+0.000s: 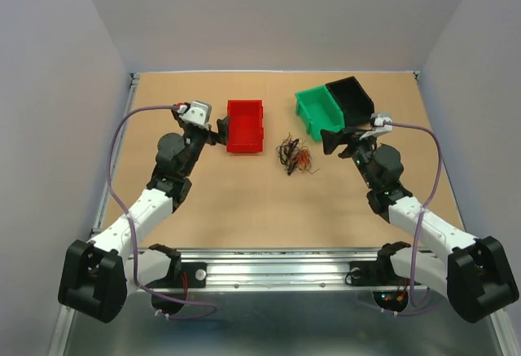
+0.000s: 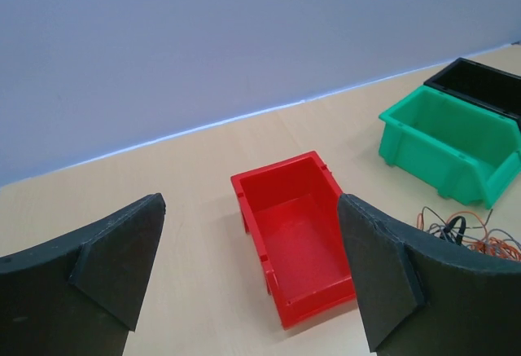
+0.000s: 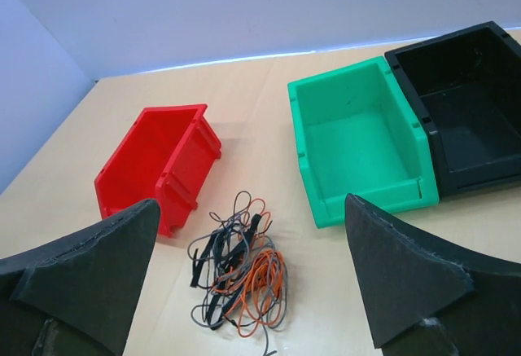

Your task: Untangle the cables

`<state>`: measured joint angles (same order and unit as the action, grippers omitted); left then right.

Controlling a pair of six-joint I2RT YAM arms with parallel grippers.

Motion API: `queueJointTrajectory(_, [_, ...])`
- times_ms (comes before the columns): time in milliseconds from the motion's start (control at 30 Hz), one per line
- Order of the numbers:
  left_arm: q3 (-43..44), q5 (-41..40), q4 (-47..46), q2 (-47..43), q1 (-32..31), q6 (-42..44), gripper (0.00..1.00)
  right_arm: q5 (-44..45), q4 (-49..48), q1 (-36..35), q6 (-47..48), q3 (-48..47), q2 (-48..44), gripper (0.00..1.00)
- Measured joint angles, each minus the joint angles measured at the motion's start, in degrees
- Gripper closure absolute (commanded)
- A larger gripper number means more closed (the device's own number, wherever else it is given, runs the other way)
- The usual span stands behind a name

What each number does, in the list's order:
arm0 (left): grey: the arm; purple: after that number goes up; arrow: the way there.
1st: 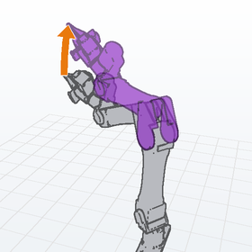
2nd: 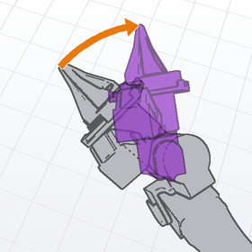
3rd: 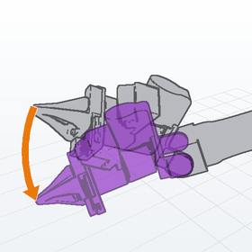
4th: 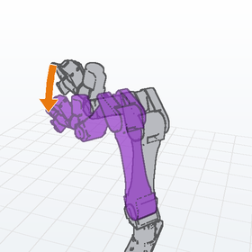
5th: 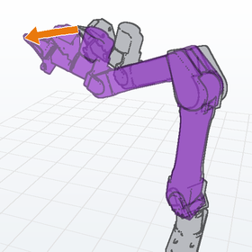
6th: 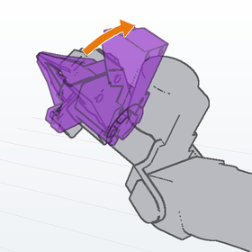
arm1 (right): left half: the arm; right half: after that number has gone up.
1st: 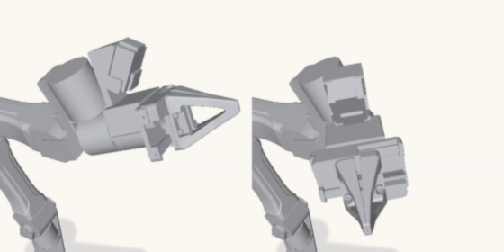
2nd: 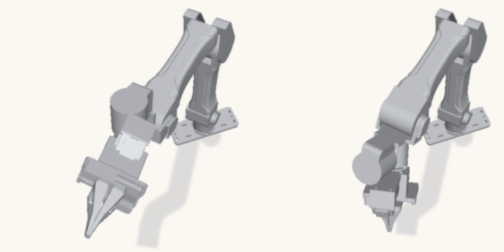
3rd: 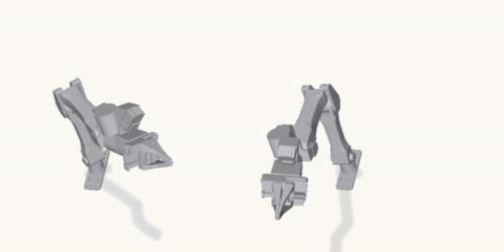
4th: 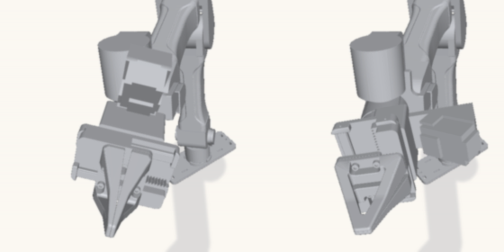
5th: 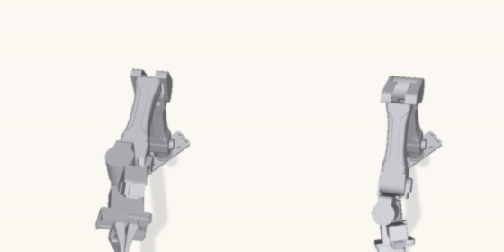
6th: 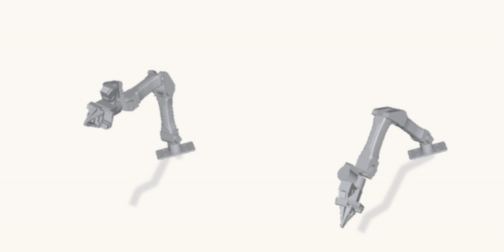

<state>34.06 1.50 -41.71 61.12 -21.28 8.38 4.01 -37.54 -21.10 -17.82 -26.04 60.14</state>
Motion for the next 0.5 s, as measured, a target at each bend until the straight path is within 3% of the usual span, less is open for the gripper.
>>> queueJointTrajectory(267, [-0.37,8.24,0.00,-2.38,0.00,-2.97,0.01,-2.80,1.31,0.02,-2.58,-0.35,2.01,0.00])
queueJointTrajectory(500, [-0.17,12.07,1.97,-4.59,-0.04,-3.78,0.01,-14.38,13.18,-0.31,-1.81,-9.16,11.67,0.00])
